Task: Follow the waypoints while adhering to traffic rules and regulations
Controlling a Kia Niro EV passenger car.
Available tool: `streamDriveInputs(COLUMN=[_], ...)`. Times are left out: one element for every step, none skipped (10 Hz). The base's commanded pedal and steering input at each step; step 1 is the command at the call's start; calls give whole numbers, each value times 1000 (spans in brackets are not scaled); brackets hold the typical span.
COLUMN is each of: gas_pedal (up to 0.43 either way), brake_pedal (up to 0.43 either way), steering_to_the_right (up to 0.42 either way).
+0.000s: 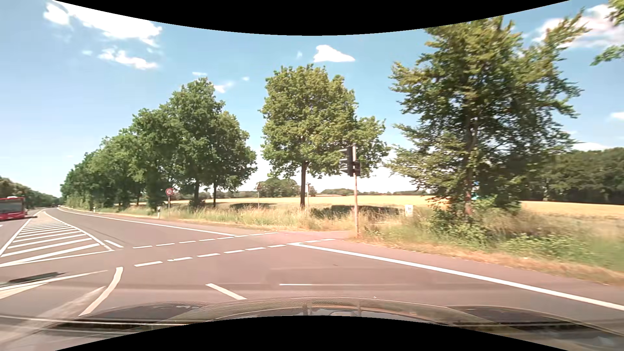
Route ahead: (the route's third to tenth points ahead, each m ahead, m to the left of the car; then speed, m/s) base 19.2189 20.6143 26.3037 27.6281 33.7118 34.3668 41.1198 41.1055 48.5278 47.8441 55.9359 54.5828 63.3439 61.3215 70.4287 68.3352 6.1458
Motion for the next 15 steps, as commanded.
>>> streamDriveInputs(gas_pedal=[209,220,228,240,248,268,280,287,287,299,311,319,319,339,350], brake_pedal=[0,0,0,0,0,0,0,0,0,0,0,0,0,0,0], steering_to_the_right=[-316,-305,-297,-287,-278,-269,-265,-261,-251,-243,-225,-205,-181,-167,-162])
